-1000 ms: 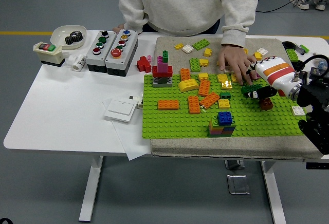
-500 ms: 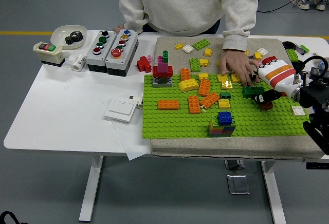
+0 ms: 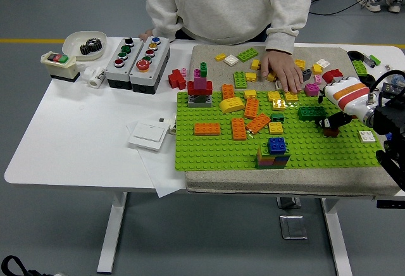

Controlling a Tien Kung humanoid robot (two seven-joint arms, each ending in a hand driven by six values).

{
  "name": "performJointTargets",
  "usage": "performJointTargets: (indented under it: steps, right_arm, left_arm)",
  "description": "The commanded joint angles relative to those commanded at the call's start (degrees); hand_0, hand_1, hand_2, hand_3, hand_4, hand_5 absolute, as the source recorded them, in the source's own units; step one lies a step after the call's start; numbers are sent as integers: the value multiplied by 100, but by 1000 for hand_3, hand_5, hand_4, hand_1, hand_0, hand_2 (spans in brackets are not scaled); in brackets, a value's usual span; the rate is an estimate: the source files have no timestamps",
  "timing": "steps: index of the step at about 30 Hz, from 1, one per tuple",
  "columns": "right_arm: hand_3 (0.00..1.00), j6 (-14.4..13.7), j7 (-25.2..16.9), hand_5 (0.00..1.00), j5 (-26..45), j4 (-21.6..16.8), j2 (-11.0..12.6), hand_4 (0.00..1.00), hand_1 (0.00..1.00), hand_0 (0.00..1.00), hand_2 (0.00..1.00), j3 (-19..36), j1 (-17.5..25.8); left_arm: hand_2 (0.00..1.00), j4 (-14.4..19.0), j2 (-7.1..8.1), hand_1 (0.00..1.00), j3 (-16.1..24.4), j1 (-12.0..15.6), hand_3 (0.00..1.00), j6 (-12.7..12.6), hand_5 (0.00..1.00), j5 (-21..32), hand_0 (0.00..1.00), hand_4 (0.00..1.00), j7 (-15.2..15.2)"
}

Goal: Pick up the brick,pile it on top of brick,press brick,pick up the brick,pile it on top of brick,press brick

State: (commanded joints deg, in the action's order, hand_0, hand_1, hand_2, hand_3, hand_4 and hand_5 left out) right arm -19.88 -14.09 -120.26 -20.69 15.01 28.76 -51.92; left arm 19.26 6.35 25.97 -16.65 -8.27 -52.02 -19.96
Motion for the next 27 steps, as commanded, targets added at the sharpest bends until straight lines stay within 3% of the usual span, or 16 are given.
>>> performJointTargets:
  steps: [9, 27]
  right_arm:
    - [630, 128, 38, 539, 376, -26, -86, 885, 621, 723, 685, -63, -36]
    - [593, 180, 112, 576, 411, 117, -116, 848, 612, 715, 671, -143, -23]
  left_arm:
    - [738, 20, 9, 739, 19, -22, 593, 12, 662, -61, 682, 685, -20]
    - [738, 52, 14, 739, 120, -91, 591, 55, 661, -271, 687, 683, -97]
